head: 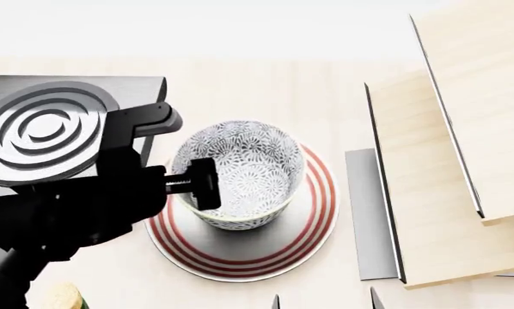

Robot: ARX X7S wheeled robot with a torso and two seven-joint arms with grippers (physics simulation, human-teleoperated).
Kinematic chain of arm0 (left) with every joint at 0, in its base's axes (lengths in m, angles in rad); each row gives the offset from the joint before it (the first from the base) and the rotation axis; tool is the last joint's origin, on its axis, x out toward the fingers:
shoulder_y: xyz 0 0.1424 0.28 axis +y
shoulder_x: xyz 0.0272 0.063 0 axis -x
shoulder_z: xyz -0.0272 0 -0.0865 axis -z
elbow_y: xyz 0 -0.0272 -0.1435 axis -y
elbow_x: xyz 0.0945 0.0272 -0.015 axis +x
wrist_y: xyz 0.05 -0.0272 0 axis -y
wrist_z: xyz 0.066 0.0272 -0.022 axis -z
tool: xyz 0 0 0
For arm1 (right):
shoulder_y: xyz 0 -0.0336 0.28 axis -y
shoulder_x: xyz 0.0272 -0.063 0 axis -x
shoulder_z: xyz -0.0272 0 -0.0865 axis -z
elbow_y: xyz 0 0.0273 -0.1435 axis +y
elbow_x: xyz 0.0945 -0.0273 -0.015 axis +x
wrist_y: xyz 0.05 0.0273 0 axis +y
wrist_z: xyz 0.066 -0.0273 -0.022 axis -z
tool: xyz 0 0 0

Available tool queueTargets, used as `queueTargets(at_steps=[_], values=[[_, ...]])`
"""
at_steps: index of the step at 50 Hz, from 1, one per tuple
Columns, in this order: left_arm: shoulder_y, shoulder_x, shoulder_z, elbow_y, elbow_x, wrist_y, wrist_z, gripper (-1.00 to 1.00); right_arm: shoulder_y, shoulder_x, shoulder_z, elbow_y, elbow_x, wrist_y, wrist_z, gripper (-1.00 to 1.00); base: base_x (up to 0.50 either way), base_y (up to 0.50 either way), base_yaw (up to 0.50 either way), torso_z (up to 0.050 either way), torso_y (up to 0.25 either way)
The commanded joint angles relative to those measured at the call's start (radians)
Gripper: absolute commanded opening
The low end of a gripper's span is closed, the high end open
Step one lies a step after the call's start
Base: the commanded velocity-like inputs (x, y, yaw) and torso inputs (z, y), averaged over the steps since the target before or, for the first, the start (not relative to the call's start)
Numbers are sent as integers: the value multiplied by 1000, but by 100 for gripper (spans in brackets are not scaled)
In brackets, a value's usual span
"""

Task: Pick up the akita bowl and put it on the plate.

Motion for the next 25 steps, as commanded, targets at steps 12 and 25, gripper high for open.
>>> queueTargets(at_steps=[12,25], values=[[-41,-34,-127,30,194,-45,32,100,7,-3,-9,18,2,-7,-1,100,0,0,0,0,0],[91,-247,-169,614,96,-197,-214,100,10,-7,-18,29,-3,-8,-1,100,0,0,0,0,0]])
